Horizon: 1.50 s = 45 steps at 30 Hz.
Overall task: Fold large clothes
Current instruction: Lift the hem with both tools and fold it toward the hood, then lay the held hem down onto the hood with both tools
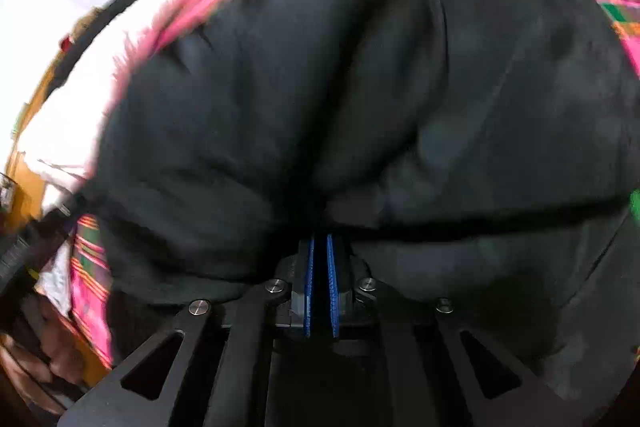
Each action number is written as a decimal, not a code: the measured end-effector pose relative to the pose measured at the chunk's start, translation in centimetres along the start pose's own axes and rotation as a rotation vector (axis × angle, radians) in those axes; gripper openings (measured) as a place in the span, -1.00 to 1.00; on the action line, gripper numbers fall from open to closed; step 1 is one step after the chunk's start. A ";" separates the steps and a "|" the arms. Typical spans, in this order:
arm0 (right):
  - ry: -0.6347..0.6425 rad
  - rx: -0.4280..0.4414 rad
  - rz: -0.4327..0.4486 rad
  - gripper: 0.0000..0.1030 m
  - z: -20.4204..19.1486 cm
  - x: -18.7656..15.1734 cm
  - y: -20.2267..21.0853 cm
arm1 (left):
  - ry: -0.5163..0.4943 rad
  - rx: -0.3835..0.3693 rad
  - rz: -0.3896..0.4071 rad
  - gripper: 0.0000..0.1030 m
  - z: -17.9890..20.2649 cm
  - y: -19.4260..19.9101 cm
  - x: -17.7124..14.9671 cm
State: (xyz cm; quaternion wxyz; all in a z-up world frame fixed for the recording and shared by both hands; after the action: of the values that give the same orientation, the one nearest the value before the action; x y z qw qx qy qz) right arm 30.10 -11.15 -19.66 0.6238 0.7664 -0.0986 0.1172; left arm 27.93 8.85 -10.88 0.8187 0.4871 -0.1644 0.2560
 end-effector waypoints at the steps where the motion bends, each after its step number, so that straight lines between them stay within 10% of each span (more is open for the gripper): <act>1: -0.006 0.003 0.001 -0.96 0.0 0.1 0.2 | 0.016 0.001 -0.022 -0.57 -0.4 -0.7 -0.4; 11: 0.086 -0.037 0.310 -0.60 -1.9 3.2 10.2 | 0.055 0.039 -0.080 -0.51 -0.4 -1.5 -1.5; 19: 0.240 -0.067 0.228 -0.60 -5.0 3.4 4.3 | 0.037 0.068 0.066 -0.51 -0.3 1.4 1.3; 24: 0.210 -0.060 0.197 -0.61 -3.8 2.3 1.0 | 0.097 0.076 -0.074 -0.51 -1.4 -2.0 -0.6; 32: 0.229 -0.057 0.192 -0.66 -3.5 1.3 -0.5 | 0.048 0.146 -0.082 -0.50 -1.3 -3.9 -1.3; 38: 0.247 -0.072 0.170 -0.66 -3.9 1.6 2.3 | 0.094 0.133 -0.081 -0.51 -1.7 -3.1 -1.0; 45: 0.228 -0.074 0.354 -0.62 -3.6 6.1 8.3 | 0.005 0.123 0.087 -0.51 -0.5 0.7 3.1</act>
State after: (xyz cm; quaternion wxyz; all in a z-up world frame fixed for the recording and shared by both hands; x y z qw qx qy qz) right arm 33.19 -9.35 -9.35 0.6284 0.6955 -0.1644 0.3072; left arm 30.00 10.33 -8.99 0.7756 0.5281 -0.1672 0.3025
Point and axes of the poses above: each gripper's, at about its wrist camera, not at the fingertips, and y roughly against the way its jaws point, z to its right, x to its top, the point moved 6 cm from there along -y, roughly the way its jaws point, and after that the axes turned 10 degrees about -x, right-handed, at the moved point
